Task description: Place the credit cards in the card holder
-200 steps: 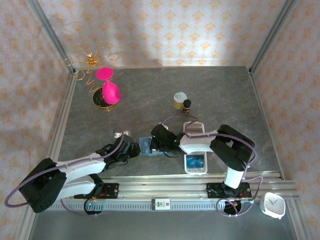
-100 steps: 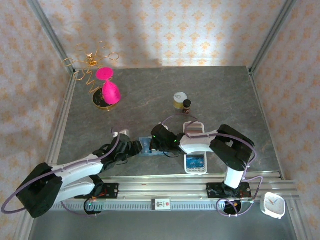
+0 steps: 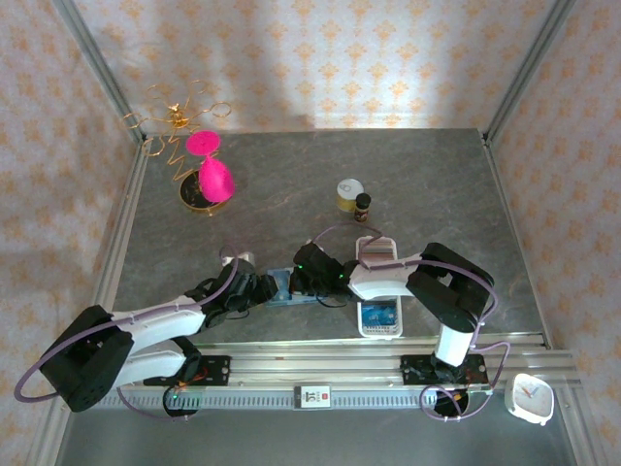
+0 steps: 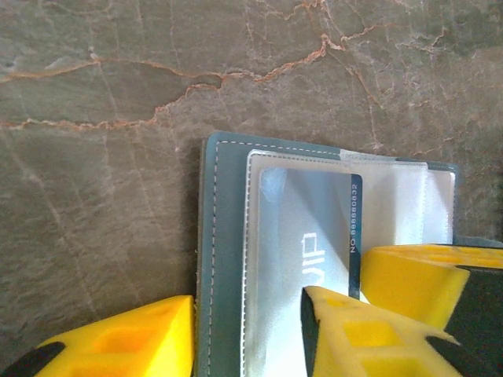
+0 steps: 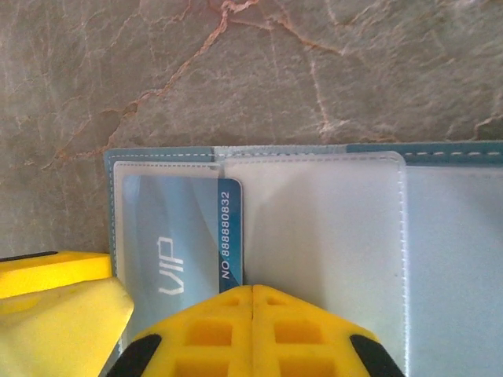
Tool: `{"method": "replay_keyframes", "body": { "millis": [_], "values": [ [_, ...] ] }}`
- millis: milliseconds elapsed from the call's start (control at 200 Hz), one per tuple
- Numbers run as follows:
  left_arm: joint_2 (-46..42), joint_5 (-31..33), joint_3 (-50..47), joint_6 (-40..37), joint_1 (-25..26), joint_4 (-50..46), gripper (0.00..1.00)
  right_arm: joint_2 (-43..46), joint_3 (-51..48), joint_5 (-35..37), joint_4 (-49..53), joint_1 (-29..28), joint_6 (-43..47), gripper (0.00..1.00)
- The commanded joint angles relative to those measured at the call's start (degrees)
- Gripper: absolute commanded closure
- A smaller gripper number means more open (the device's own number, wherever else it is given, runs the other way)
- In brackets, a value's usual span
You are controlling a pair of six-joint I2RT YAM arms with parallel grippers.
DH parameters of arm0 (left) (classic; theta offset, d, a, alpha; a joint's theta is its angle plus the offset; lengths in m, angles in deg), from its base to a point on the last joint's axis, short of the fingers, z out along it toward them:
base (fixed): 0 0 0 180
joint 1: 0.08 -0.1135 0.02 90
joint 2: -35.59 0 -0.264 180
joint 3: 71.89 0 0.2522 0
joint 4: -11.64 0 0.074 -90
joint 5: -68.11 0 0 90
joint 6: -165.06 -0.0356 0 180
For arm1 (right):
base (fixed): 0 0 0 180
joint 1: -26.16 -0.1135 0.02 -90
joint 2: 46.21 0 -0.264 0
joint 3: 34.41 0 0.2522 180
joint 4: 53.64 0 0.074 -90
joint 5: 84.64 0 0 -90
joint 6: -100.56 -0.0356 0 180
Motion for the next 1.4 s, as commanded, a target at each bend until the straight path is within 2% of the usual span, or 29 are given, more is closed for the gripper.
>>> {"method": "replay_keyframes", "body": {
  "millis": [0, 325, 516, 841, 1236, 1396],
  "values": [
    [3.57, -4.49, 0.20, -1.27, 0.16, 3.77, 0.64, 1.56, -0.92, -1.13, -1.79, -0.49, -0.06, 1.00],
    [6.45, -5.72, 0.97, -2.71, 0.22, 4.02, 0.71, 2.99, -1.20, -2.51, -3.41, -0.75, 0.86, 0.99],
    [7.95, -2.84, 2.12, -4.80, 0.20, -0.29, 0.75, 5.31, -0.97, 0.53, -0.64, -0.74, 1.31, 0.97],
    [11.19, -0.80, 3.12, -7.59, 0.20, -4.00, 0.78, 10.60, -2.28, 8.08, 8.15, -0.35, -0.90, 0.84],
    [11.31, -0.66, 3.74, -8.22, 0.24, -4.78, 0.79, 10.55, -5.75, 6.47, 7.37, 0.90, -3.56, 0.70],
    [11.29, -0.58, 3.73, -8.31, 0.18, -4.89, 0.79, 9.61, -6.05, 5.85, 6.75, 0.99, -3.83, 0.69]
  ]
}}
